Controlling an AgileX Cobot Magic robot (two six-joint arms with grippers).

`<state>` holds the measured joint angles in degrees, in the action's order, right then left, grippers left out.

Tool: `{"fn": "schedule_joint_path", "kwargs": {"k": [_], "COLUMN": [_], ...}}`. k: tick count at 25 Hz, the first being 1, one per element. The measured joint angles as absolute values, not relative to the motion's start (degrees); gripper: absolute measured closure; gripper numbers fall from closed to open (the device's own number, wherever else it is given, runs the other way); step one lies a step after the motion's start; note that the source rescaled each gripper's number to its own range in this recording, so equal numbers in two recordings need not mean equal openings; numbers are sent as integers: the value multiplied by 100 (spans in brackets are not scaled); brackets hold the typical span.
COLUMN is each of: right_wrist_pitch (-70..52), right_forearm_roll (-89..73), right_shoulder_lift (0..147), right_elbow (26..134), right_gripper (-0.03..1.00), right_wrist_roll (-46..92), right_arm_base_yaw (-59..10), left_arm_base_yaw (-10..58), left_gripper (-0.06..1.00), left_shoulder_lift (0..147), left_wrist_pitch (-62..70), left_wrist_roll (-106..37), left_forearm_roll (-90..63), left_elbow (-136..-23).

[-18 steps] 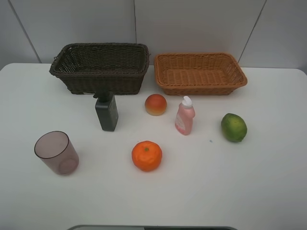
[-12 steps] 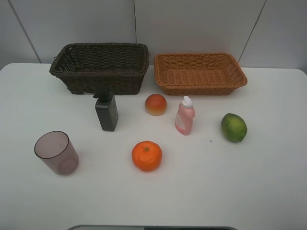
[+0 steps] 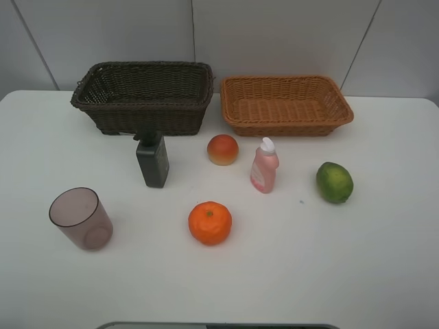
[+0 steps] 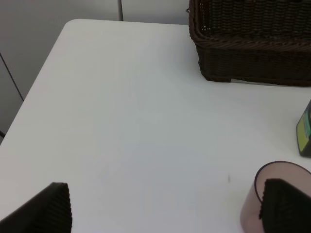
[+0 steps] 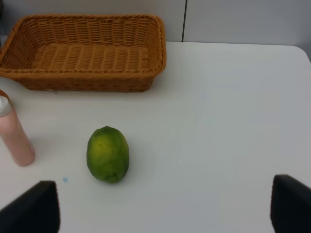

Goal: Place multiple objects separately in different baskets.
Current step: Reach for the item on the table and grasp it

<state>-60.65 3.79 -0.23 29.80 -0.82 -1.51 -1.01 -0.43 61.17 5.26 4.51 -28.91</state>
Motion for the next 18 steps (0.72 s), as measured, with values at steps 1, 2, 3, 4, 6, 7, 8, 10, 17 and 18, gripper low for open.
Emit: {"fn": "schedule_joint_path", "kwargs": {"k": [1, 2, 3, 4, 6, 7, 8, 10, 17, 18], "right_wrist_pitch": [-6065, -6065, -6065, -6065, -6065, -6065, -6065, -6065, -6065, -6065], "right_forearm_roll": [379, 379, 379, 379, 379, 379, 379, 379, 379, 379], "right_shoulder_lift": [-23, -23, -23, -23, -23, -23, -23, -23, -23, -23], "right_elbow": [2980, 2980, 2980, 2980, 2980, 2980, 2980, 2980, 2980, 2980], "right_gripper": [11, 11, 11, 11, 11, 11, 11, 11, 11, 11], "right_wrist_roll": [-82, -82, -82, -82, -82, -82, -82, -82, -82, -82], "right_arm_base_yaw": [-151, -151, -151, -151, -151, -151, -151, -151, -151, -151], "left_arm_base_yaw": [-101, -101, -101, -101, -101, -101, -101, -101, -101, -101], "left_gripper": [-5, -5, -5, -5, -5, -5, -5, -5, -5, -5], "left_shoulder_lift": [-43, -43, -43, -43, -43, -43, -43, -43, -43, -43], "left_wrist_pitch": [6117, 6117, 6117, 6117, 6117, 6117, 6117, 6117, 6117, 6117], "left_wrist_roll": [526, 526, 526, 526, 526, 526, 526, 526, 526, 526], "left_forearm_roll": [451, 451, 451, 451, 451, 451, 451, 451, 451, 451], "left_elbow": [-2891, -2891, -2891, -2891, -2891, -2891, -2891, -2891, -2891, -2891]}}
